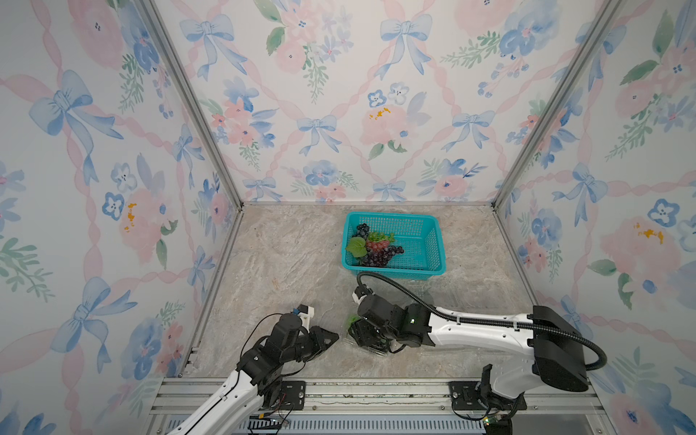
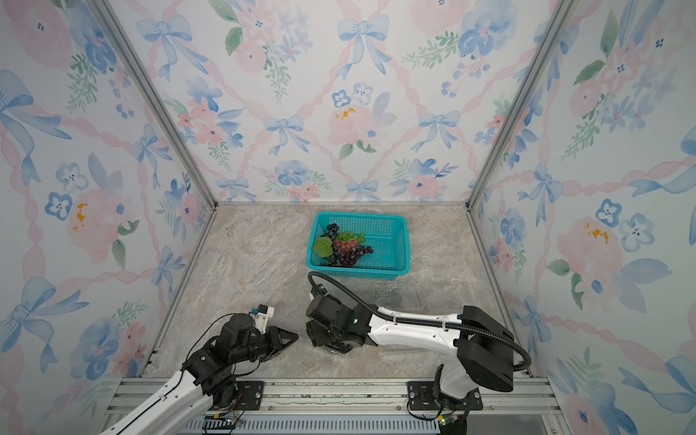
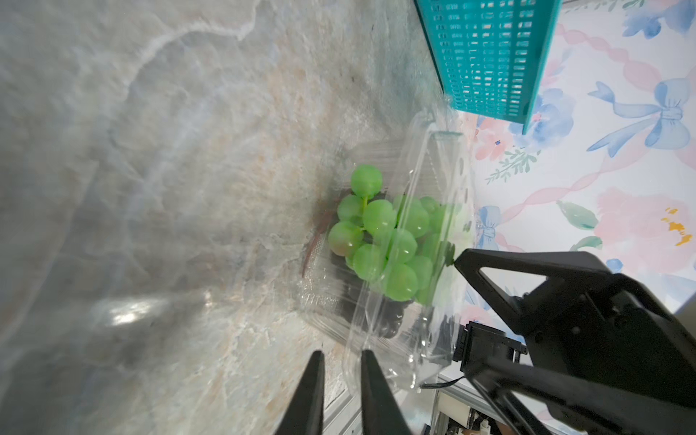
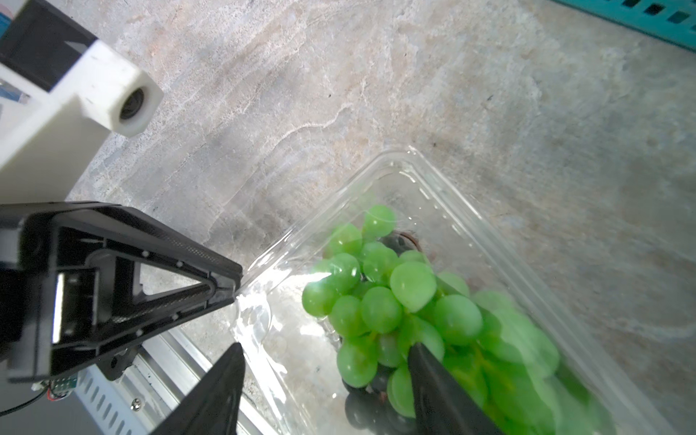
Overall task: Pack grapes into containers
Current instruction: Close the packing box at the center of the board.
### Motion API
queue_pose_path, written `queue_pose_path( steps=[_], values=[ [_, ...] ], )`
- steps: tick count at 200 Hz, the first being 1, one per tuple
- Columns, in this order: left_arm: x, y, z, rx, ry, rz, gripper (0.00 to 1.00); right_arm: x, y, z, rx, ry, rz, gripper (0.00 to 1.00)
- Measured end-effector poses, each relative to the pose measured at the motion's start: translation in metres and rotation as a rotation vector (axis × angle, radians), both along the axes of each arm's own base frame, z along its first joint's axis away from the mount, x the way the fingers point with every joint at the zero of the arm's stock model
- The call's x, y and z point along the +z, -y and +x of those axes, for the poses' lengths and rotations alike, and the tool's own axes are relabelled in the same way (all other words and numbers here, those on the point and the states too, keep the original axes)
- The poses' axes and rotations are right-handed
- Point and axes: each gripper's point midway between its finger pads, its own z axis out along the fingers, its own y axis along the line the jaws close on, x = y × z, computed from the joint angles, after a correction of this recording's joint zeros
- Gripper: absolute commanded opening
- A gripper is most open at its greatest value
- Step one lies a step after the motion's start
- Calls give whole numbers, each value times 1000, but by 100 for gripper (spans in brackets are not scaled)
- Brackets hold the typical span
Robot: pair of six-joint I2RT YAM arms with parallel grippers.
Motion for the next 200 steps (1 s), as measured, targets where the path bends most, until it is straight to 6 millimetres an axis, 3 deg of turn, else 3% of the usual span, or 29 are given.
queue_pose_path(
  steps=[70, 144, 200],
  values=[
    [-5, -6, -3, 13, -21, 25, 23, -2, -3, 0, 0, -6, 10, 66],
    [12, -2, -3, 45, -22, -60, 20, -2, -9, -1, 8, -16, 32, 66],
    [11, -1, -4, 52, -56, -73, 23, -2, -9, -1, 9, -16, 35, 66]
  ],
)
